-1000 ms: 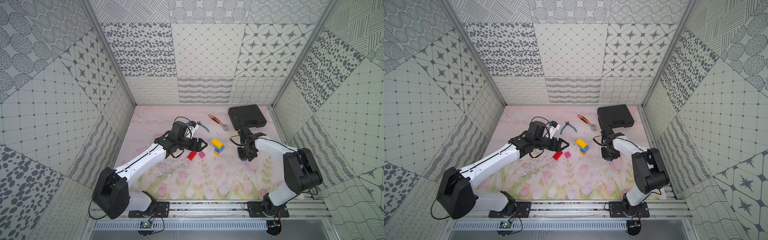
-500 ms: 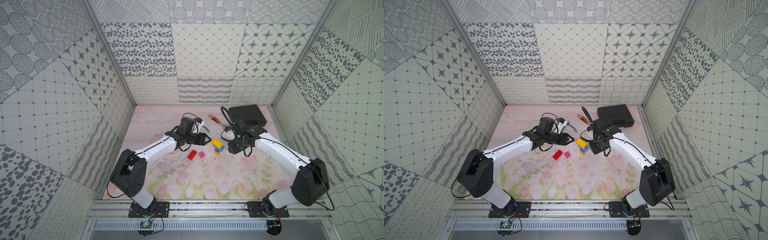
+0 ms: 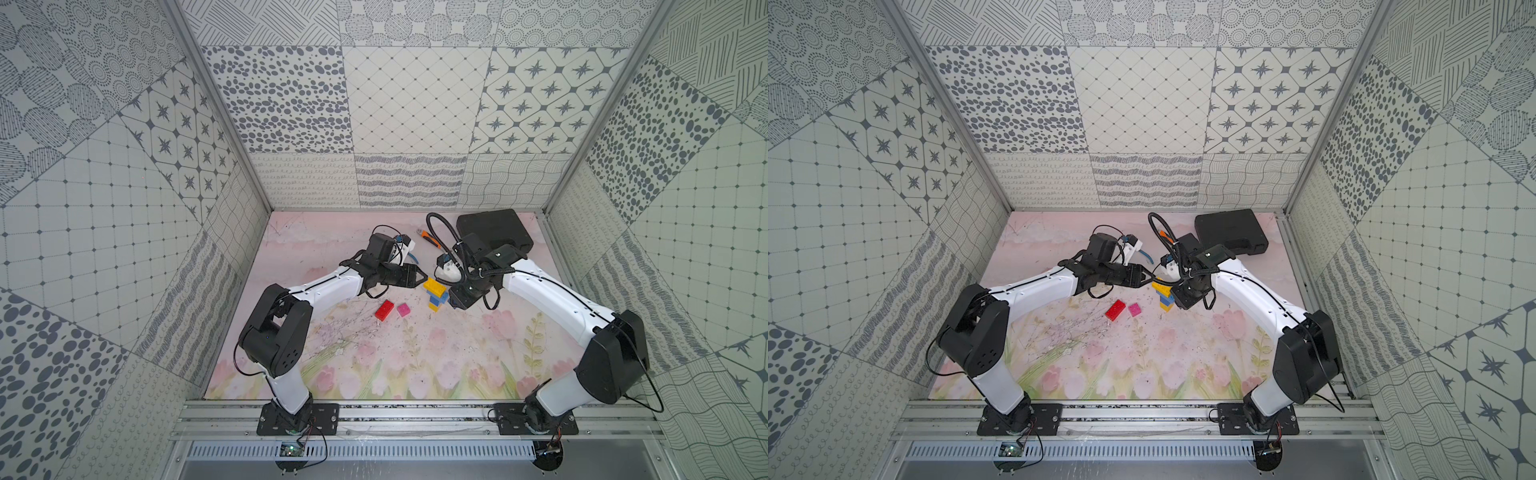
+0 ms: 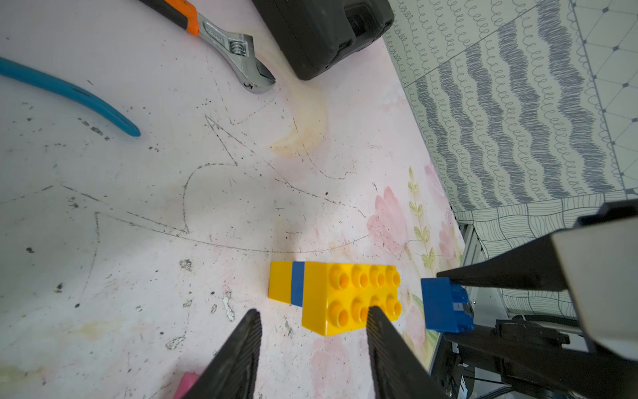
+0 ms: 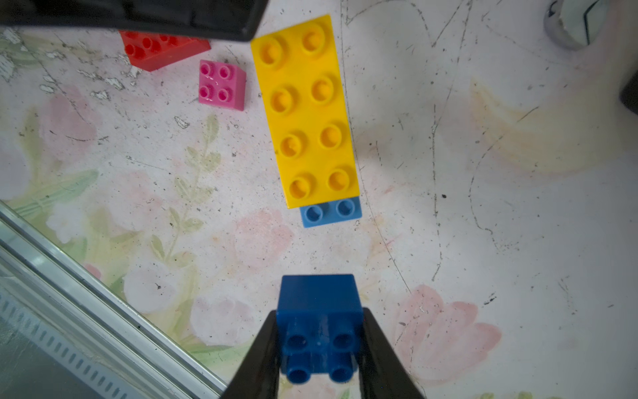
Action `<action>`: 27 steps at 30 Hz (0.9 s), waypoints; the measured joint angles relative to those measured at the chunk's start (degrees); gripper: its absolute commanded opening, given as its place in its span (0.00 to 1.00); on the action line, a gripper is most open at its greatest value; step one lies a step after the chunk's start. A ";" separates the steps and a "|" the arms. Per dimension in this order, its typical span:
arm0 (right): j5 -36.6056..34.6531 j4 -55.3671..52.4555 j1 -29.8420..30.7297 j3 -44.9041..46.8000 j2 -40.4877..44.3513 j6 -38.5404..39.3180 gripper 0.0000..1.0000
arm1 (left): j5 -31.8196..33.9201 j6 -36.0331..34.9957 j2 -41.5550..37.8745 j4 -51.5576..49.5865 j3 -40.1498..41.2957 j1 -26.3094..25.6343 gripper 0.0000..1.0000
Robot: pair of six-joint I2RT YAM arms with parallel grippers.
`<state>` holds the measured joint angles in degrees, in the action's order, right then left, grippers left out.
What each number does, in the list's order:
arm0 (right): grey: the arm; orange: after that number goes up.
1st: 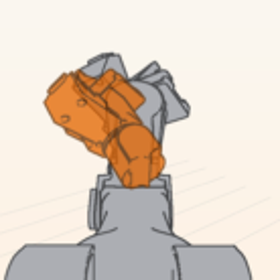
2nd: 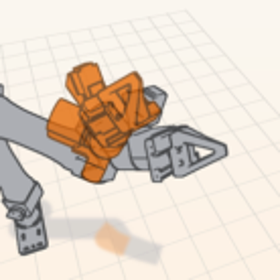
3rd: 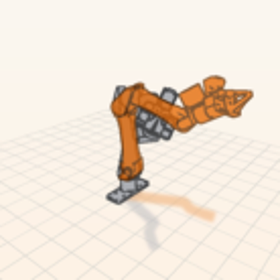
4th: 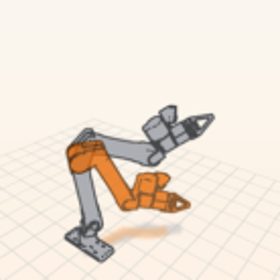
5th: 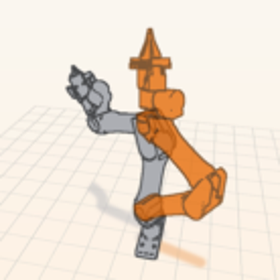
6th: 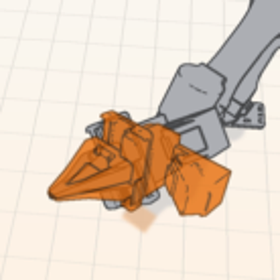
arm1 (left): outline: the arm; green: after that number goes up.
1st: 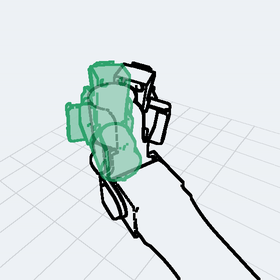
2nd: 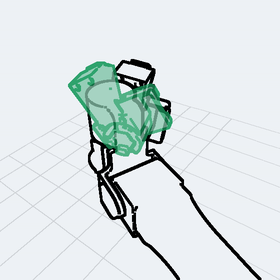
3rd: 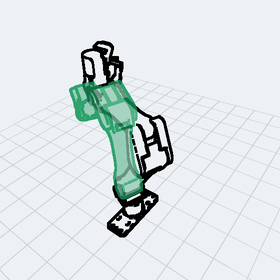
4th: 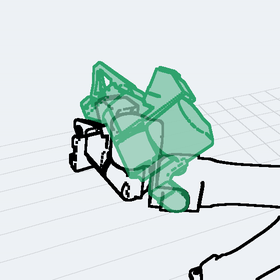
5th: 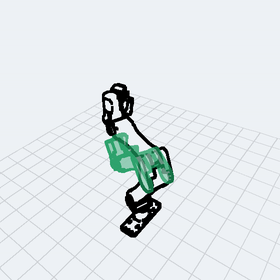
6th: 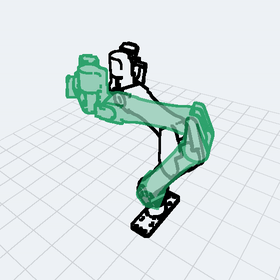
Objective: Assemble a spoon with lego
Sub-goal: Pick up the lego brick from the center of the board, then assemble the lego brick with the lego brick.
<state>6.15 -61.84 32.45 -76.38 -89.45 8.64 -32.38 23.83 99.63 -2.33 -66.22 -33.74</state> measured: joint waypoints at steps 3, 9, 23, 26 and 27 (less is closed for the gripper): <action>0.00 -0.48 0.00 -1.73 -1.79 1.49 0.13 | -0.44 -0.02 0.44 0.39 -0.31 -0.04 0.52; 0.02 -1.03 0.00 -3.58 -3.74 3.72 0.13 | -0.98 -0.24 1.44 0.92 -0.85 -0.31 0.51; -0.33 -2.36 -0.02 -6.32 -7.23 6.60 0.12 | -1.49 -0.44 2.78 1.33 -1.53 -1.33 0.51; -0.44 -2.34 -0.07 -6.45 -7.43 7.02 0.12 | -1.49 -0.44 2.95 1.31 -1.53 -1.40 0.51; -0.48 -2.32 -0.11 -6.45 -7.52 7.13 0.12 | -1.49 -0.46 2.97 1.31 -1.53 -1.40 0.51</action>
<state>5.67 -64.16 32.34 -82.83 -96.97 15.77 -33.87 23.38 102.61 -1.02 -67.75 -35.14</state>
